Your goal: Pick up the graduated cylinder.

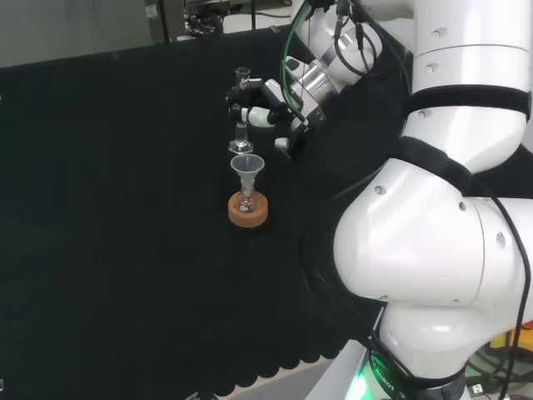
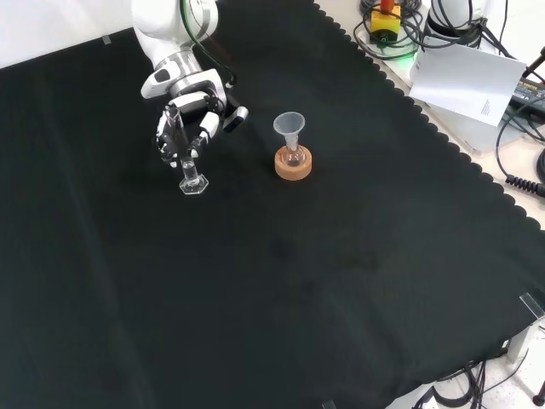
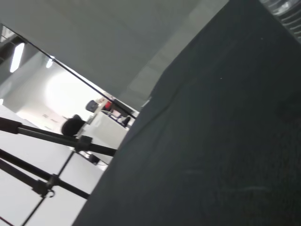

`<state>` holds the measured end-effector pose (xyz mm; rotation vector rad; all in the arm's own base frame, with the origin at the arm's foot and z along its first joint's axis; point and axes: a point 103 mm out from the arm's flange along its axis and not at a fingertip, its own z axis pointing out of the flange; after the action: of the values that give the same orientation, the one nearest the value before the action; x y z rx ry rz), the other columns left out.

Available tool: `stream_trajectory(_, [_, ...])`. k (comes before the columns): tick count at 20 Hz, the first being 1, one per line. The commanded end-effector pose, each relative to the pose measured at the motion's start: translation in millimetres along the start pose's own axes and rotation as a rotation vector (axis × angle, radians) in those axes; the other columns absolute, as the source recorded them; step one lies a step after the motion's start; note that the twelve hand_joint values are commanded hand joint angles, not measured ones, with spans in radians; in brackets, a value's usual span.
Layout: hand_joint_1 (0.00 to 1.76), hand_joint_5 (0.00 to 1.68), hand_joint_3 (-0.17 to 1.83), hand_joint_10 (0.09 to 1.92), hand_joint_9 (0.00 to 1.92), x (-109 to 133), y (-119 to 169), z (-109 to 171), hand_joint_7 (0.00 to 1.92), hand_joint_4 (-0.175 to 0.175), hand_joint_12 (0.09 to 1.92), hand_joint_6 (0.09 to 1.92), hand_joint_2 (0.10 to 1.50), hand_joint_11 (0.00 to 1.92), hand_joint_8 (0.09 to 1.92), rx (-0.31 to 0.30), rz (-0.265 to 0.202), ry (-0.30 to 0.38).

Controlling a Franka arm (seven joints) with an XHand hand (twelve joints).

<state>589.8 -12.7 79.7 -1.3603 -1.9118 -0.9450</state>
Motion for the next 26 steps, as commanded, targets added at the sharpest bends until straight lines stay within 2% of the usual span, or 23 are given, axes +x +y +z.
stream_trajectory(1, [1.15,0.93,-0.01,0.22,1.25,6.7,1.4,-6.6,1.01,-0.169,0.82,1.08,1.15,1.12,0.56,-0.003,0.029,-0.140])
stream_trajectory(3, [1.22,0.94,0.00,0.19,1.29,8.4,0.6,-10.7,0.98,-0.175,0.81,1.06,1.13,1.14,0.87,0.006,0.033,-0.174])
stream_trajectory(6, [1.25,0.95,0.01,0.17,1.33,10.3,-1.0,-18.3,0.97,-0.175,0.81,1.05,1.12,1.16,1.02,0.016,0.042,-0.215])
stream_trajectory(14, [1.26,0.98,0.00,0.13,1.39,24.4,-6.8,-33.9,1.01,-0.175,0.79,0.99,1.11,1.21,0.98,0.048,0.047,-0.284])
stream_trajectory(19, [1.27,1.01,0.00,0.10,1.42,46.1,-16.6,-45.1,1.03,-0.175,0.77,0.96,1.10,1.23,0.95,0.069,0.044,-0.334])
stream_trajectory(26, [1.27,1.02,0.00,0.09,1.44,79.2,-45.7,-57.5,1.05,-0.175,0.76,0.94,1.09,1.24,0.93,0.121,0.048,-0.410])
